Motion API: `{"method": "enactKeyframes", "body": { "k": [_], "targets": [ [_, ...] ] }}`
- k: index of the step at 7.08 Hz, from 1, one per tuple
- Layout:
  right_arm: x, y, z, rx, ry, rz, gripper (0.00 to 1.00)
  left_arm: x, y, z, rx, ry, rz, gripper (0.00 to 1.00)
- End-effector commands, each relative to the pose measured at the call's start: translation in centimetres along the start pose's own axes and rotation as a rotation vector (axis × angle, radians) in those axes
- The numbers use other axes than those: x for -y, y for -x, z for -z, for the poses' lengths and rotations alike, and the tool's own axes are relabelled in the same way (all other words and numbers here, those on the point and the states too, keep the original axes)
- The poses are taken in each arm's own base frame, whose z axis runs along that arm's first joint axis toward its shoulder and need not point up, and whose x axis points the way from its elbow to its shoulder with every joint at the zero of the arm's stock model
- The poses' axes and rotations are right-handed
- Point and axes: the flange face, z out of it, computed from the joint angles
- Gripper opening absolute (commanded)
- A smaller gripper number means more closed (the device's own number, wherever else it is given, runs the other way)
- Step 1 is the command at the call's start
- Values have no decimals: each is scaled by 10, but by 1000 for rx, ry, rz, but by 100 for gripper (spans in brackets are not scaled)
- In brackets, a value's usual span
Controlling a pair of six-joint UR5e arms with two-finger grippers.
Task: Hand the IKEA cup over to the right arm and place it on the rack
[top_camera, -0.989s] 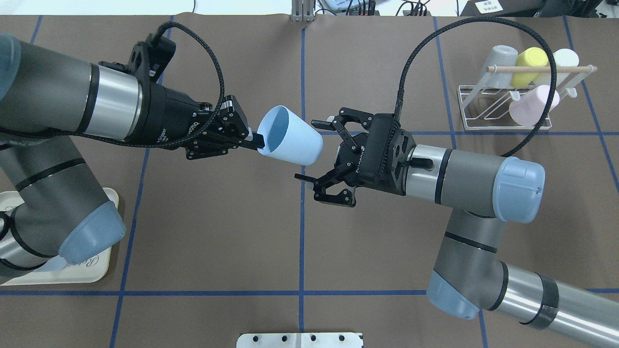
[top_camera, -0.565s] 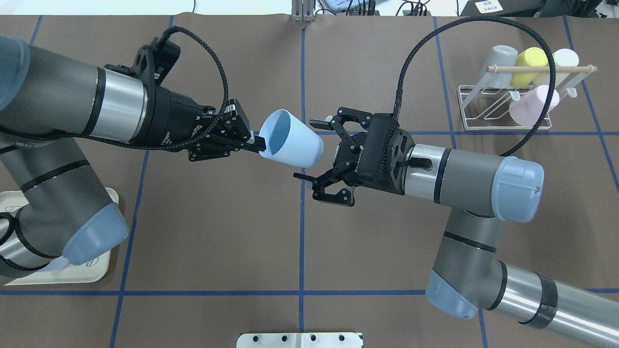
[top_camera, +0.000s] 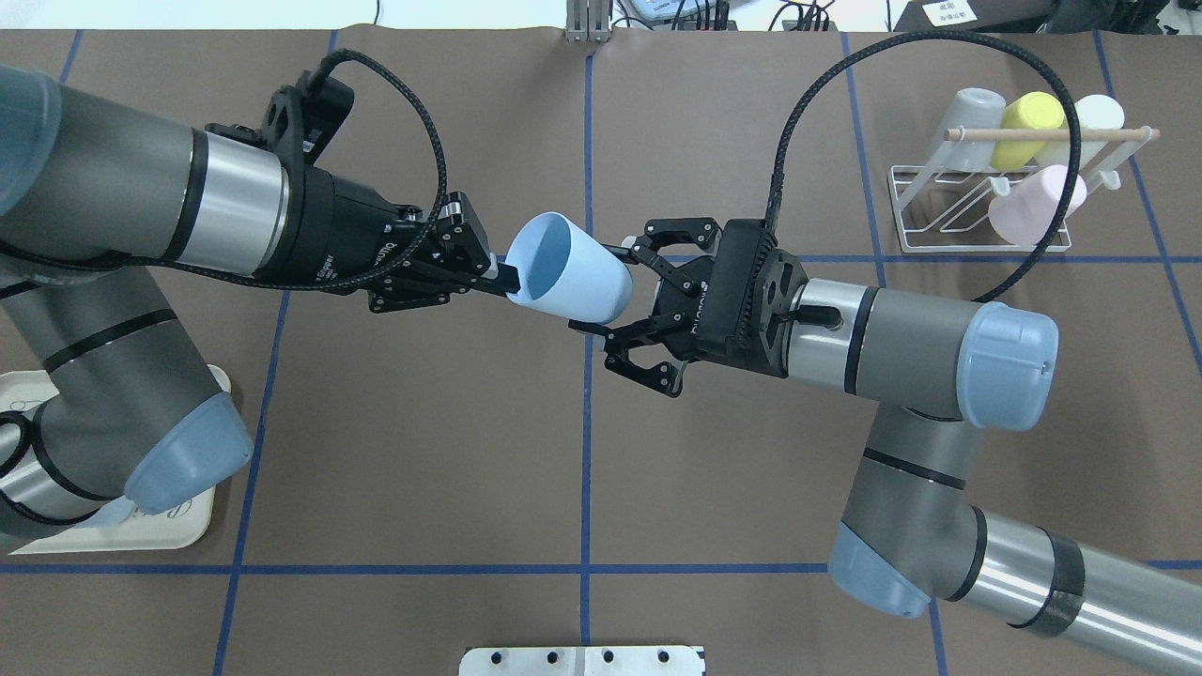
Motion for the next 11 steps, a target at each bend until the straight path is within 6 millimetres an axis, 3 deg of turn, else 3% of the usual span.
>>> {"method": "enactKeyframes", "body": {
  "k": [1, 2, 3, 4, 5, 6, 8, 9, 10, 11],
  "targets": [
    [-4, -3, 2, -5, 9, 1, 44, 0, -3, 0, -3, -4, -2, 90],
    [-5, -3, 2, -5, 12, -1, 43, 3, -5, 6, -7, -14, -5, 100],
    [-10, -5, 2, -7, 24, -1, 42, 10, -4, 15, -6, -25, -9, 100],
    [-19, -19, 7, -34, 94, -1, 32, 21, 1, 23, 3, -50, -5, 100],
    [-24, -36, 13, -68, 176, -2, 26, 33, 24, 29, 44, -76, -35, 100],
    [-22, -52, 25, -107, 268, -7, 23, 47, 60, 41, 111, -106, -81, 100],
    [0, -98, 65, -173, 481, -42, 20, 77, 113, 69, 266, -149, -213, 100],
    [-2, -139, 99, -265, 571, -56, 18, 92, 136, 88, 356, -159, -273, 100],
    [-23, -155, 126, -275, 644, 27, 18, 98, 159, 105, 415, -157, -333, 100],
    [-45, -177, 165, -290, 721, 120, 18, 101, 188, 134, 457, -128, -398, 100]
  ]
}}
